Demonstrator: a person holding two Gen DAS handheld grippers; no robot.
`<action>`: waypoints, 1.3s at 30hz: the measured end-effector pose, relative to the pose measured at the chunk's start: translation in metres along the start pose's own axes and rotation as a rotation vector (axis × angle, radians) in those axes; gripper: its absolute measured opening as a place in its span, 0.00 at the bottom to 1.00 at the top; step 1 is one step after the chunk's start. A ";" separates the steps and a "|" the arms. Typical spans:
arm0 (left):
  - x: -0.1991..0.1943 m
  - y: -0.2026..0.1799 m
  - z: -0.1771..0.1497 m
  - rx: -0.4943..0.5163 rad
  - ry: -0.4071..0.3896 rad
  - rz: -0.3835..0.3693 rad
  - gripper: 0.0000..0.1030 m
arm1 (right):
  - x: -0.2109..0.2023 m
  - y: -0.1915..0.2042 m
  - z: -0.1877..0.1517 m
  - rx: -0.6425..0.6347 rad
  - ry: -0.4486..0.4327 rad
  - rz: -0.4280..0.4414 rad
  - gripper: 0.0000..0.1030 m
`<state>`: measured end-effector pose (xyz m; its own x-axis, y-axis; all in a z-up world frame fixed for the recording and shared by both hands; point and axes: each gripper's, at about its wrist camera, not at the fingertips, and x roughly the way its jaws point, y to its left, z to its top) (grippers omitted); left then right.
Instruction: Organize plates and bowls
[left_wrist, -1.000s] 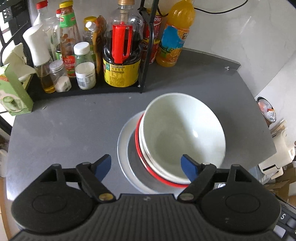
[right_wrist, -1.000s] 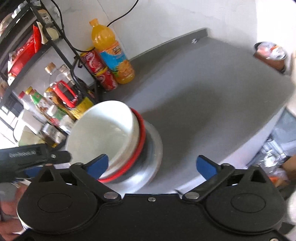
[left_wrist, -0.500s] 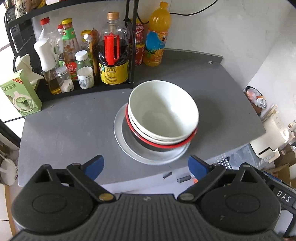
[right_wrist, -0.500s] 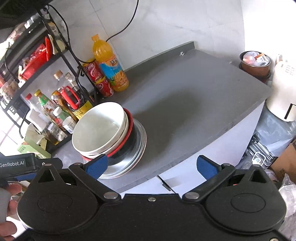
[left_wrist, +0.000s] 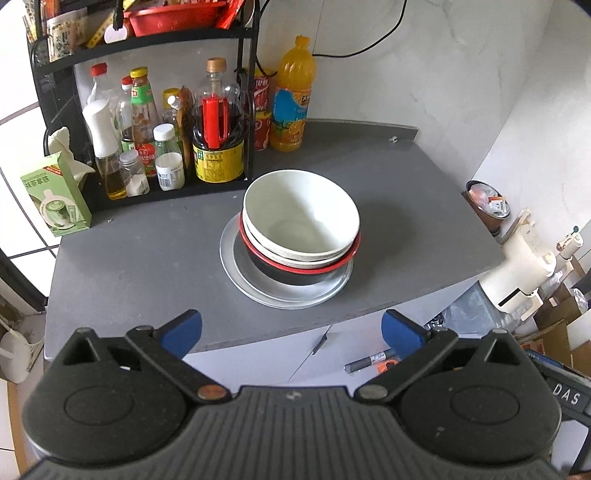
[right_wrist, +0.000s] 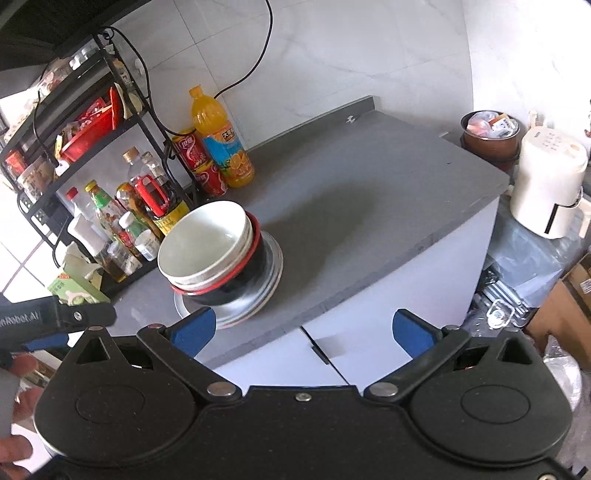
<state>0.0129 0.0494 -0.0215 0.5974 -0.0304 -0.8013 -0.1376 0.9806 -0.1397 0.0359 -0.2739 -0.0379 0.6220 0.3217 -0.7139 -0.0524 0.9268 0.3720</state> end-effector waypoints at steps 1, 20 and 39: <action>-0.003 -0.001 -0.003 0.001 -0.007 -0.001 1.00 | -0.003 -0.001 -0.002 -0.003 -0.002 -0.003 1.00; -0.030 0.008 -0.054 0.087 -0.055 -0.051 1.00 | -0.048 0.002 -0.037 -0.059 -0.067 -0.119 1.00; -0.044 0.014 -0.072 0.118 -0.080 -0.030 1.00 | -0.058 0.022 -0.052 -0.153 -0.076 -0.122 1.00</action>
<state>-0.0721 0.0506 -0.0299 0.6616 -0.0491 -0.7482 -0.0276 0.9956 -0.0897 -0.0425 -0.2623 -0.0191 0.6879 0.1952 -0.6990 -0.0878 0.9785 0.1869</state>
